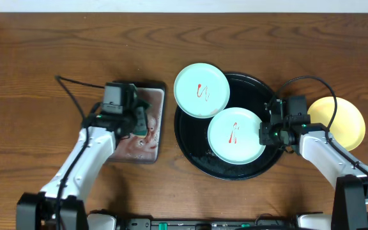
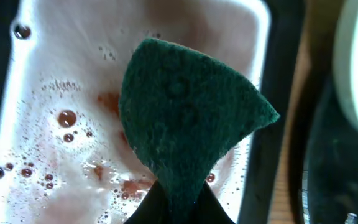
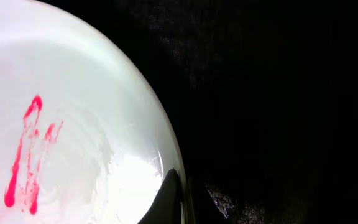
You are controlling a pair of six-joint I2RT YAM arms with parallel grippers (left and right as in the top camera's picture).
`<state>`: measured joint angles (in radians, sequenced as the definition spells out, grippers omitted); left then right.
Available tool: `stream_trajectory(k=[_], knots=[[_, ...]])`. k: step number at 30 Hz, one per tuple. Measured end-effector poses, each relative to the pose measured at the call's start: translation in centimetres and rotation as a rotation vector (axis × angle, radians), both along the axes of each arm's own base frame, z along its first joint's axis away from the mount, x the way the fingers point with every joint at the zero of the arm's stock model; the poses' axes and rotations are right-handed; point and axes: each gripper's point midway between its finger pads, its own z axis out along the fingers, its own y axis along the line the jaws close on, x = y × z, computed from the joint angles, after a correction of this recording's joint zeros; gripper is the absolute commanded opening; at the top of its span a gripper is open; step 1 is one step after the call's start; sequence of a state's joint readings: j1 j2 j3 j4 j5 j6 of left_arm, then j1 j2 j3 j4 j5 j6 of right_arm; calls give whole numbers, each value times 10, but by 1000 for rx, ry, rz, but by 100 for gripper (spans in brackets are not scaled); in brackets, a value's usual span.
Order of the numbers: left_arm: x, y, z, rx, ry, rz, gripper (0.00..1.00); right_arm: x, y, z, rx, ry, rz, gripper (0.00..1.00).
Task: Clean dirty plates on tray and stack at the side
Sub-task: 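Rub the sponge in the soapy water with the left gripper, then scrub the pale green plate held by right gripper with the sponge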
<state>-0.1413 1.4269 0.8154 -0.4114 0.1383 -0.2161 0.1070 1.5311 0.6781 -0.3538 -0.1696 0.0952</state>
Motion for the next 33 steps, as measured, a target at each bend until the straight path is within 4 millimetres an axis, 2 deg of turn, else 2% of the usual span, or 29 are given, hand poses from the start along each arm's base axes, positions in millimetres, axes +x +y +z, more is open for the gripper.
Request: stream_trajectory(k=[5, 9, 14, 29, 33], knots=[[-5, -6, -25, 36, 73, 20, 8, 0, 0, 0, 0, 0, 0, 1], [-7, -24, -38, 19, 104, -10, 8, 0, 0, 0, 0, 0, 0, 1], [-5, -43, -36, -5, 80, -41, 7, 0, 0, 0, 0, 0, 0, 1], [-5, -67, -30, -126, 80, -66, 7, 0, 0, 0, 0, 0, 0, 1], [-8, -67, -31, -131, 94, -63, 7, 0, 0, 0, 0, 0, 0, 1]])
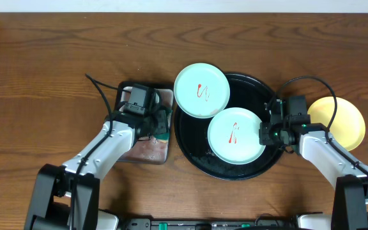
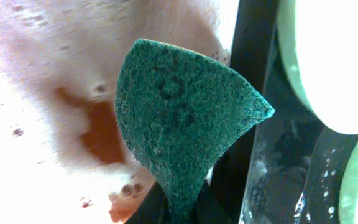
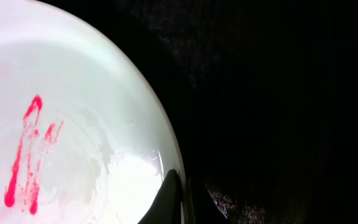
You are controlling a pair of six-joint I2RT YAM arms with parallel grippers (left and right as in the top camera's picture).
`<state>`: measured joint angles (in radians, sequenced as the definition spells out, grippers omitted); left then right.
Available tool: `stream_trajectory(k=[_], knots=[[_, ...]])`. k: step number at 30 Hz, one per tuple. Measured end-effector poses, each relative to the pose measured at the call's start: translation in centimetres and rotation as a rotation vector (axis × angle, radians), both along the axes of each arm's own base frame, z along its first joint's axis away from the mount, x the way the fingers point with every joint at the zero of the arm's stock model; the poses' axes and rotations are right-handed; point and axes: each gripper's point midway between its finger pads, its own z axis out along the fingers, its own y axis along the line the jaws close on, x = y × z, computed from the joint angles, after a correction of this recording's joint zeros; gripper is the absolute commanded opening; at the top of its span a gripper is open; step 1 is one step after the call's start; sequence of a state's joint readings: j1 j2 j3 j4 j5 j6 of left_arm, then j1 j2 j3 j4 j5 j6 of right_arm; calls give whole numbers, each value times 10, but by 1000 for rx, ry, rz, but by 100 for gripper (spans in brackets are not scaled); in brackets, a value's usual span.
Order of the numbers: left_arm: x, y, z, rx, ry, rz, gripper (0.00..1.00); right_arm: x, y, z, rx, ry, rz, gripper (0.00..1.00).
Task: Clean dirty plates on tray and stack at the side
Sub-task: 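Scrub the pale green plate held by right gripper with the sponge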
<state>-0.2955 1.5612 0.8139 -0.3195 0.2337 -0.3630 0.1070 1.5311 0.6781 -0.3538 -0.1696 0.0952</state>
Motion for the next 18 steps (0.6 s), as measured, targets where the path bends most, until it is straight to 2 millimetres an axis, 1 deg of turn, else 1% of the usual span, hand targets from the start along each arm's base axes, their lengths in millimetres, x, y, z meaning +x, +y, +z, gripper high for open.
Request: stream_trajectory(k=[2, 4, 6, 7, 9, 11, 12, 13, 15, 16, 18], knots=[[-7, 5, 1, 21, 21, 6, 7, 0, 0, 0, 0, 0, 0, 1], [-14, 10, 9, 40, 29, 11, 7, 0, 0, 0, 1, 0, 0, 1], [-12, 10, 28, 35, -3, 13, 7, 0, 0, 0, 2, 1, 1, 1], [-8, 8, 39, 26, -32, 11, 7, 0, 1, 0, 4, 1, 1, 1], [6, -2, 68, -6, -109, -3, 7, 0, 2, 0, 10, 1, 4, 1], [16, -18, 90, -40, -178, -35, 7, -1, 3, 0, 19, 3, 7, 1], [18, -29, 97, -57, -205, -62, 7, -1, 4, 0, 23, 4, 9, 1], [17, -39, 100, -68, -221, -87, 7, -1, 5, 1, 27, 4, 10, 1], [13, -62, 100, -89, -235, -146, 7, -1, 6, 1, 33, 5, 13, 1], [10, -80, 98, -103, -242, -190, 7, -2, 6, 1, 35, 6, 13, 1], [6, -107, 91, -122, -249, -248, 7, -2, 7, 1, 37, 6, 14, 1]])
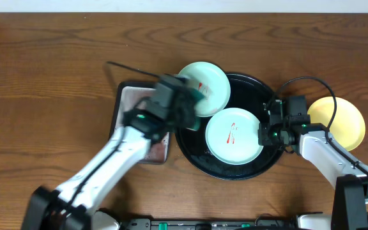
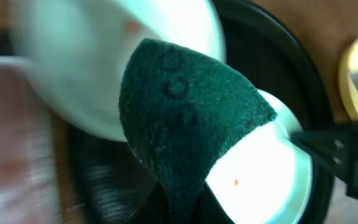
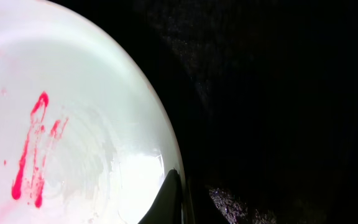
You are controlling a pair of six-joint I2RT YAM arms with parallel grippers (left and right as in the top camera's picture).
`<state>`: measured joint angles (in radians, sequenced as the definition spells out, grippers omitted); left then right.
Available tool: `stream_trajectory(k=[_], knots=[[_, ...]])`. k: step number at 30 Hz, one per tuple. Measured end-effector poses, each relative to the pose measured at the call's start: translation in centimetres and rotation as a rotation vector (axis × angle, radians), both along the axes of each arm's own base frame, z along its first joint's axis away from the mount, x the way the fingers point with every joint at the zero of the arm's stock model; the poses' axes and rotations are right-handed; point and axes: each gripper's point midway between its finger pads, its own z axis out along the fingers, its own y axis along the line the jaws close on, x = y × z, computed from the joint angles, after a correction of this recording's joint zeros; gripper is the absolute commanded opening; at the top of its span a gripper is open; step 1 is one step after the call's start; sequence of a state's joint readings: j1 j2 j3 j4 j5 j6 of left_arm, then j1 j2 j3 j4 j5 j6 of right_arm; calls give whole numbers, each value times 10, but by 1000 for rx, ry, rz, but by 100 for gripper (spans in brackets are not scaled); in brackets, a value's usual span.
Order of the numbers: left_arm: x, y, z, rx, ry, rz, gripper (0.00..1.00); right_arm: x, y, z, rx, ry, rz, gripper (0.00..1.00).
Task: Clean dirty plates on tray and stack at the side
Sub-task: 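Scrub the pale green plate held by right gripper with the sponge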
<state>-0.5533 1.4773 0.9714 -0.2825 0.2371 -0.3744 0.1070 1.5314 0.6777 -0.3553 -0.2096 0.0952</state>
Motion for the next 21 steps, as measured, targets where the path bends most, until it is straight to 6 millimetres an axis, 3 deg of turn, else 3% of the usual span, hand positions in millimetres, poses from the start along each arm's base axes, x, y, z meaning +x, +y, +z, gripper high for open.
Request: stream_trajectory(k=[5, 10, 13, 17, 21], knots=[[-20, -59, -32, -32, 46, -106, 7, 0, 1, 0, 4, 1, 2, 1], [-40, -84, -69, 35, 189, -165, 7, -1, 1, 0, 7, 3, 3, 1], [-37, -98, -70, 60, 219, -184, 7, -1, 1, 0, 8, 4, 3, 1], [-24, -117, -57, 49, 200, -200, 7, -1, 2, 0, 10, 4, 4, 1], [-20, -124, -58, 46, 196, -205, 8, -1, 2, 0, 10, 3, 4, 1]])
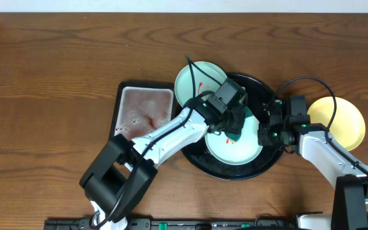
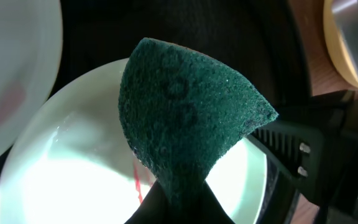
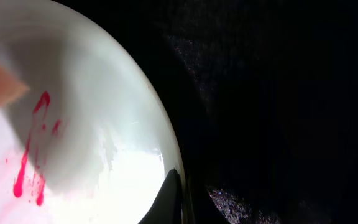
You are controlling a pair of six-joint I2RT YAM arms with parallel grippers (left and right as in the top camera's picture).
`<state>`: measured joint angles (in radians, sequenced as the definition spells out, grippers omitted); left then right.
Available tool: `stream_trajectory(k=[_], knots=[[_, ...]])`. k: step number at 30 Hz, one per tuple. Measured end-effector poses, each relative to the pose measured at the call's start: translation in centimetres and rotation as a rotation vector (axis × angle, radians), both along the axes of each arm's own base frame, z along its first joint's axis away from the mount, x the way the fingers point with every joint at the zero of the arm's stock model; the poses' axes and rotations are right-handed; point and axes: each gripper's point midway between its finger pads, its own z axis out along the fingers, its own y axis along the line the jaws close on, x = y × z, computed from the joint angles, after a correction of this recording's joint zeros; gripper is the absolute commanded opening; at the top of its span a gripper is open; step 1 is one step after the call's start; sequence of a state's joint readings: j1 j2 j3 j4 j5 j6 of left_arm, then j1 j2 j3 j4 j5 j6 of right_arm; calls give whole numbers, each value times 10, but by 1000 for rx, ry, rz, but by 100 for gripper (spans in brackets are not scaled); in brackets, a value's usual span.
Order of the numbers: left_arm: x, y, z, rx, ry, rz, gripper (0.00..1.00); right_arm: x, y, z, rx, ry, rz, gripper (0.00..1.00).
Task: Clean dirty plates on tray and stack at the side
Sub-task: 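Scrub the pale green plate held by right gripper with the sponge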
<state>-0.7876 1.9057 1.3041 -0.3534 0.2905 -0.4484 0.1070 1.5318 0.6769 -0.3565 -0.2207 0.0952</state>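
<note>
Two pale green plates with red smears sit on the round black tray (image 1: 260, 86). The near plate (image 1: 230, 148) lies in the tray's middle; its red streak (image 3: 28, 149) shows in the right wrist view. My left gripper (image 1: 235, 128) hovers over it, shut on a dark green sponge (image 2: 188, 118). My right gripper (image 1: 265, 135) is shut on the near plate's right rim (image 3: 178, 177). The far plate (image 1: 193, 86) rests on the tray's upper-left edge.
A rectangular basin of pinkish soapy water (image 1: 144, 112) lies left of the tray. A yellow plate (image 1: 344, 118) sits on the table at the far right, behind my right arm.
My left gripper moved right with the sponge, from over the far plate to over the near plate's middle. My right gripper kept its hold on the rim.
My left gripper held the sponge over the soapy basin, then at the basin's right edge, then above the far plate, and now over the near plate. My right gripper stayed shut on the near plate's rim throughout.
</note>
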Motion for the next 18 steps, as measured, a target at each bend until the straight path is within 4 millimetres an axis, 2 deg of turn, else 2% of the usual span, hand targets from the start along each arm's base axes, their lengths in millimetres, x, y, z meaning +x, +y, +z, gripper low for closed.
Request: stream_trajectory(k=[2, 7, 11, 18], knots=[[-1, 0, -10, 14, 14, -2, 8, 0, 0, 0, 0, 0, 0, 1], [-8, -3, -50, 65, 64, -17, 8, 0, 0, 0, 3, 1, 1, 1], [-9, -4, -54, 84, 64, -27, 7, -1, 0, -1, 3, 4, 1, 1], [-9, 24, -55, 267, 26, 19, 7, -1, 2, -1, 10, 7, 4, 1]])
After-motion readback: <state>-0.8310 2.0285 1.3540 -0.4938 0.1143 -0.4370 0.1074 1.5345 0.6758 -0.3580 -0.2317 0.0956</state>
